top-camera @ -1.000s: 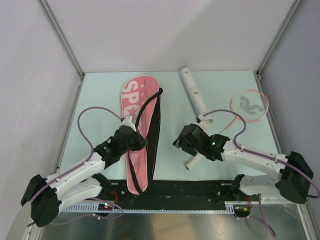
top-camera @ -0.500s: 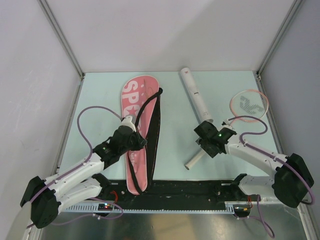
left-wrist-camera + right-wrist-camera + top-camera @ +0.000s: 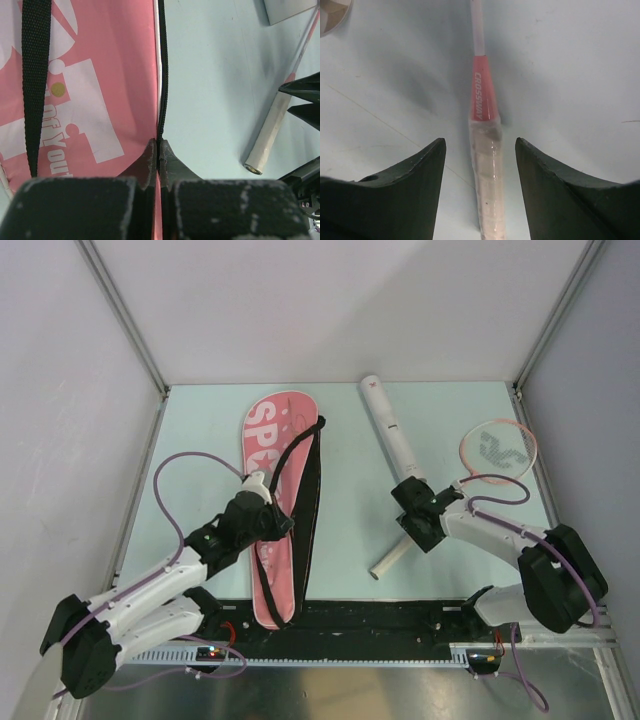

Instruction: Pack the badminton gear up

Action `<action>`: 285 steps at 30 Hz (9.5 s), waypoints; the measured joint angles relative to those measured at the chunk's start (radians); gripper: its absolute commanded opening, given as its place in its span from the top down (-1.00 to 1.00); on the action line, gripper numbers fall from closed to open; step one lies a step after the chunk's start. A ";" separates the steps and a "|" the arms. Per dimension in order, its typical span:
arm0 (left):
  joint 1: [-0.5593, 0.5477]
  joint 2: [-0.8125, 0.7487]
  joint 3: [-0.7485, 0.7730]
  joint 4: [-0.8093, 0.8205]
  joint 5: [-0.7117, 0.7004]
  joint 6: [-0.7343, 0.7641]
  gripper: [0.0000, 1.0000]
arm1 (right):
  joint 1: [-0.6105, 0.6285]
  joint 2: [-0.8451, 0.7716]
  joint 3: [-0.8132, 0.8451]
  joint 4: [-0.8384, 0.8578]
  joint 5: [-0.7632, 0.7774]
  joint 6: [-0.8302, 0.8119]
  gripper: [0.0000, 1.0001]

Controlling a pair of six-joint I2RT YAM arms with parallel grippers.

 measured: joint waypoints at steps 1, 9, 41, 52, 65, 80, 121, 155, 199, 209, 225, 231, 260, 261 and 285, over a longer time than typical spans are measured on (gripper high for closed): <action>0.000 -0.003 0.000 0.000 0.000 0.002 1.00 | -0.005 0.014 -0.001 0.012 -0.006 0.000 -0.25; 0.002 -0.020 0.000 -0.007 -0.002 0.004 1.00 | -0.013 0.062 -0.024 0.059 -0.033 -0.002 -0.05; 0.056 -0.002 0.023 -0.029 0.017 0.011 1.00 | 0.179 -0.353 -0.095 -0.097 0.257 0.032 1.00; 0.126 0.011 0.029 -0.030 0.050 -0.010 1.00 | 0.370 -0.350 0.063 0.010 0.291 -0.283 1.00; 0.141 0.040 0.071 -0.039 0.070 -0.018 1.00 | 0.697 -0.268 0.084 0.072 0.248 -0.491 1.00; 0.155 0.063 0.105 -0.042 0.068 -0.024 1.00 | 1.047 -0.254 0.085 -0.179 0.217 -0.359 1.00; 0.175 0.145 0.122 0.043 0.211 -0.078 1.00 | 1.006 -0.035 0.091 -0.017 0.321 -0.310 1.00; 0.161 -0.013 -0.172 0.255 0.251 -0.365 1.00 | 0.726 0.473 0.280 0.571 0.361 -0.344 0.63; 0.154 0.144 -0.062 0.175 0.230 -0.243 1.00 | 0.655 0.245 -0.065 0.826 -0.133 -0.438 0.60; 0.155 0.102 -0.107 0.222 0.225 -0.294 1.00 | 0.646 0.407 -0.065 1.188 -0.159 -0.373 0.56; 0.157 0.049 -0.172 0.264 0.180 -0.368 1.00 | 0.646 0.498 -0.111 1.447 -0.114 -0.267 0.54; 0.157 0.006 -0.188 0.270 0.169 -0.385 1.00 | 0.634 0.546 -0.114 1.567 -0.122 -0.289 0.55; 0.169 -0.087 0.040 0.024 0.067 -0.093 -0.74 | 0.566 0.160 -0.080 1.004 0.048 -0.381 -0.50; 0.173 -0.101 0.052 0.001 0.060 -0.067 -0.83 | 0.542 0.161 -0.080 1.014 0.031 -0.401 -0.53; 0.203 -0.382 0.072 -0.310 0.068 0.167 -0.99 | 0.346 0.573 0.209 1.123 -0.147 -0.434 -0.21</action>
